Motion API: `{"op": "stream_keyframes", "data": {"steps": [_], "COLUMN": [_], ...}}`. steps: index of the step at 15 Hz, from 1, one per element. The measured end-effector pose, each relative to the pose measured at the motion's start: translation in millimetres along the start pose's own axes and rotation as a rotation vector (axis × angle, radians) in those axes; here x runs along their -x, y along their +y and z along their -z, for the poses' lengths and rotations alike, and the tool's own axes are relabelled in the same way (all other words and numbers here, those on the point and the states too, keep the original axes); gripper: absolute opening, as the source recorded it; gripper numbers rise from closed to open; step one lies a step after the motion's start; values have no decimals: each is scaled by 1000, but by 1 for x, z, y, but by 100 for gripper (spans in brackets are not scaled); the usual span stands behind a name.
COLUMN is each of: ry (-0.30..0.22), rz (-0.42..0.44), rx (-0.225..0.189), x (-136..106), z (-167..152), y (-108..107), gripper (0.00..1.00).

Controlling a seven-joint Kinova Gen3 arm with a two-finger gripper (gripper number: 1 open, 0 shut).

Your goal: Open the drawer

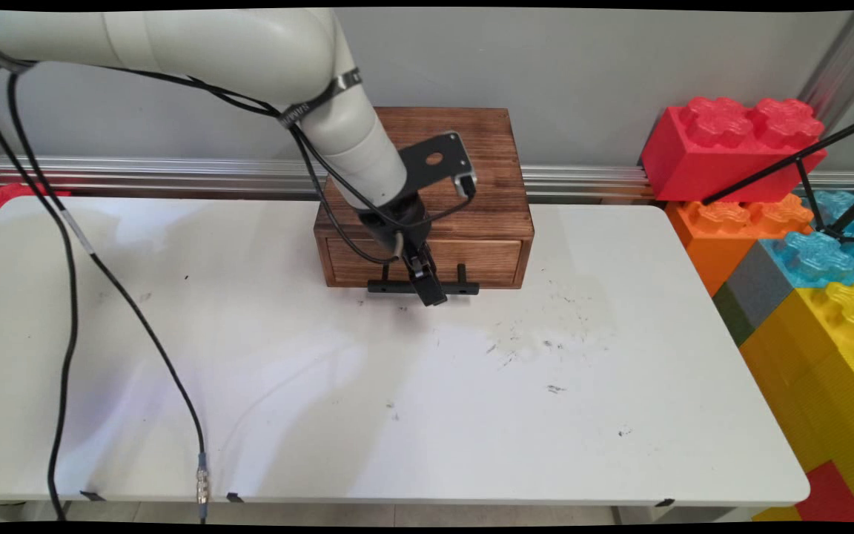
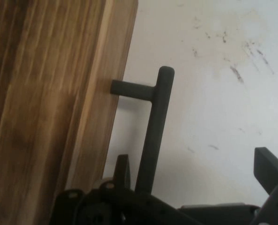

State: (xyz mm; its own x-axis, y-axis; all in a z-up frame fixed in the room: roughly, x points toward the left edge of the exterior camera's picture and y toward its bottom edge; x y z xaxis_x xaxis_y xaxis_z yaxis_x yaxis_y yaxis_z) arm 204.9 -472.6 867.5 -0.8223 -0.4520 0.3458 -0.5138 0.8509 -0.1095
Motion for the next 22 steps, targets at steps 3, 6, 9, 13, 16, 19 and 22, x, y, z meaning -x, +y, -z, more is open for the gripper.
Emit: {"op": "stream_keyframes", "data": {"steps": [3, 6, 9, 13, 16, 19, 22], "ry": [-12, -26, -36, -52, -62, -68, -65], "rz": [-48, -105, -152, -197, -225, -250, -266], "rx": [4, 4, -4, -11, -13, -14, -11], "x": [-3, -2, 0, 5, 9, 13, 16], "z": [-14, -25, -34, -43, -49, -56, -62], "y": [2, 3, 3, 5, 5, 5, 6], "gripper": [100, 100, 100, 100, 100, 100, 100]}}
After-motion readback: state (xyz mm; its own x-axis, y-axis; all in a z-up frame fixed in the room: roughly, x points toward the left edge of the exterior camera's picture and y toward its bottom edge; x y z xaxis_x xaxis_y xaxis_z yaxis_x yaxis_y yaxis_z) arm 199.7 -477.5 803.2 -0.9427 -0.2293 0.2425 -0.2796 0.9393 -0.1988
